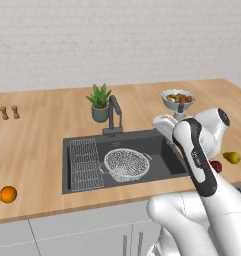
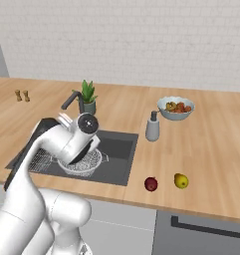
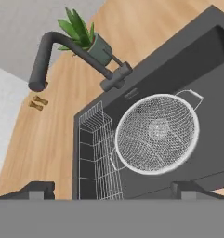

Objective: Put the colander in the sink, put the pear, pear, orange in the colander, and turn on the sink faucet and pour water over the colander.

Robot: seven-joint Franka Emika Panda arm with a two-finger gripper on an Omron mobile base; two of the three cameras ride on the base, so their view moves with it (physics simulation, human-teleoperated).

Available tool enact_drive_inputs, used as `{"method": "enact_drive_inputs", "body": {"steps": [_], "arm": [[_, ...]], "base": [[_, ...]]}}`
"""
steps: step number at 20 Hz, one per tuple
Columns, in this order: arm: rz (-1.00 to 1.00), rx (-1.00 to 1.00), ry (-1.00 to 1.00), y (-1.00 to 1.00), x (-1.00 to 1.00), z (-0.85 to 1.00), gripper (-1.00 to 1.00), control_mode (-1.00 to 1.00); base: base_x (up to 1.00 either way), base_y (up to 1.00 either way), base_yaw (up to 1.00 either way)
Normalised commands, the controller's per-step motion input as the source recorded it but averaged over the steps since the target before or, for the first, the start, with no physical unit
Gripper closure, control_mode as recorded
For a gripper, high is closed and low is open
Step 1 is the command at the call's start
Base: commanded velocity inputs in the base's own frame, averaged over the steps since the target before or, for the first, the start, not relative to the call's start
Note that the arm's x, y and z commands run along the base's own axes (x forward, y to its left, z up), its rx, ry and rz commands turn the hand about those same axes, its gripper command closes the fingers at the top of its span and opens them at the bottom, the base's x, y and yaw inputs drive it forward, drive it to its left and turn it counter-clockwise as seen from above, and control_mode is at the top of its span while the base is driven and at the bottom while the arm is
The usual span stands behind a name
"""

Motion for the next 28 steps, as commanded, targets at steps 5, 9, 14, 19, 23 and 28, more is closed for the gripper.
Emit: {"method": "enact_drive_inputs", "body": {"steps": [5, 9, 14, 19, 23, 28], "arm": [[0.14, -0.03, 0.0, 0.19, -0.83, 0.82, -1.0, -1.0], [0.29, -0.17, 0.01, 0.65, -0.51, 0.52, -1.0, -1.0], [0.33, -0.24, 0.09, 0.98, -0.3, 0.13, -1.0, -1.0], [0.2, -0.15, -0.05, 0.9, -0.36, 0.0, -1.0, -1.0], [0.15, -0.09, -0.02, 0.9, -0.33, -0.08, -1.0, -1.0], [0.18, -0.12, 0.0, 0.93, -0.09, -0.23, -1.0, -1.0]], "base": [[0.0, 0.0, 0.0], [0.0, 0.0, 0.0], [0.0, 0.0, 0.0], [0.0, 0.0, 0.0], [0.0, 0.0, 0.0], [0.0, 0.0, 0.0]]}}
